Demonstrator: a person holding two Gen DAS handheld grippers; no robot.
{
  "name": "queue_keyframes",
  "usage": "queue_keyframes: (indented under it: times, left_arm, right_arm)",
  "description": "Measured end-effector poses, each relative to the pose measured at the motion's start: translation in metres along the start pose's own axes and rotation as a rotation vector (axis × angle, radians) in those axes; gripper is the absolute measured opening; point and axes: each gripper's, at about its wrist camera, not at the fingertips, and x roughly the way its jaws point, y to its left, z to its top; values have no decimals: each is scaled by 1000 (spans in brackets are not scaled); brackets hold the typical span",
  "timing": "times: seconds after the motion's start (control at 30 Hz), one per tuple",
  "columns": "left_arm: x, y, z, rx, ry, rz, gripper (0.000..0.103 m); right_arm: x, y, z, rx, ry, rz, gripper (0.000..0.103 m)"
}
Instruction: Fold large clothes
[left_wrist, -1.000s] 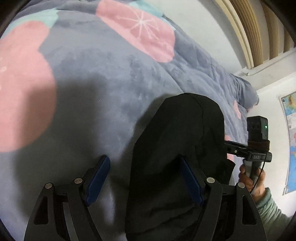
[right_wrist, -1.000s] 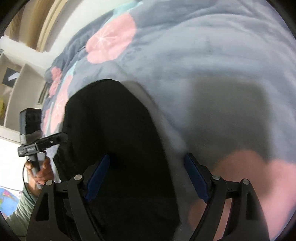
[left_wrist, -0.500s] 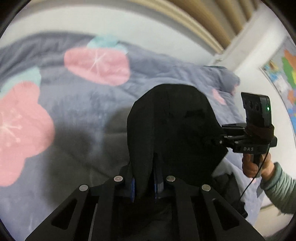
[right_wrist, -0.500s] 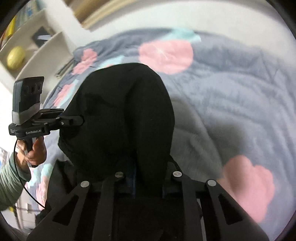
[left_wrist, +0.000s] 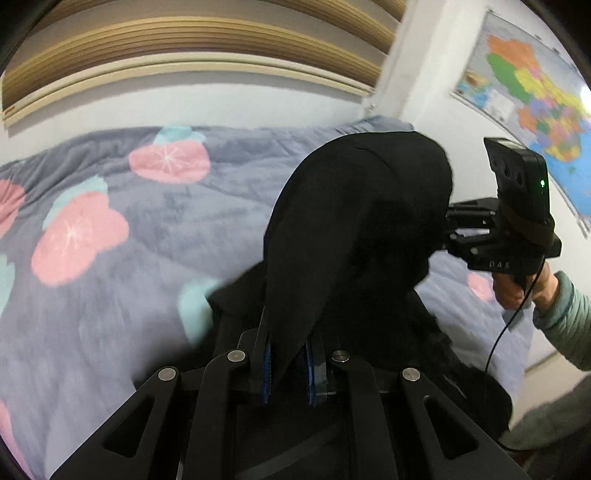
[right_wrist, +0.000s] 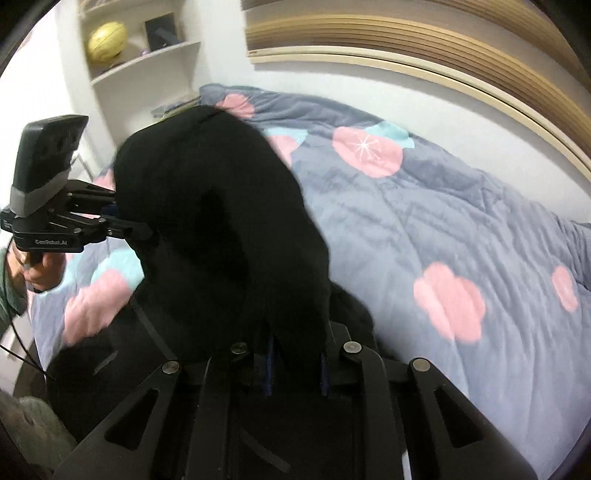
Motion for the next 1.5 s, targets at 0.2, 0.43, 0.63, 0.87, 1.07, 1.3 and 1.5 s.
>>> queue_keyframes:
  times: [0.2, 0.43, 0.63, 0.87, 1.07, 1.3, 1.5]
  left_arm:
    - [13, -45, -88, 50, 183, 95, 17]
    - [13, -51, -154, -24, 324, 95, 18]
    - [-41, -45, -119, -78, 170, 78, 20]
    - [-52, -39, -61, -169, -10, 20, 37]
    - [-8, -44, -57, -197, 75, -56, 38]
    - [61, -53, -122, -233, 258, -101, 41]
    - [89, -44, -167, -310, 256, -86, 41]
  right_arm:
    - [16, 34, -86, 71, 186, -5, 27]
    - [6, 32, -147, 226, 307, 21, 41]
    - [-47, 10, -120, 330, 149, 20, 52]
    - [-42, 21, -63, 418, 42, 86, 61]
    - [5, 44, -71, 433, 146, 52, 61]
    - [67, 54, -138, 485, 320, 26, 61]
    - [93, 58, -176, 511, 308, 3, 61]
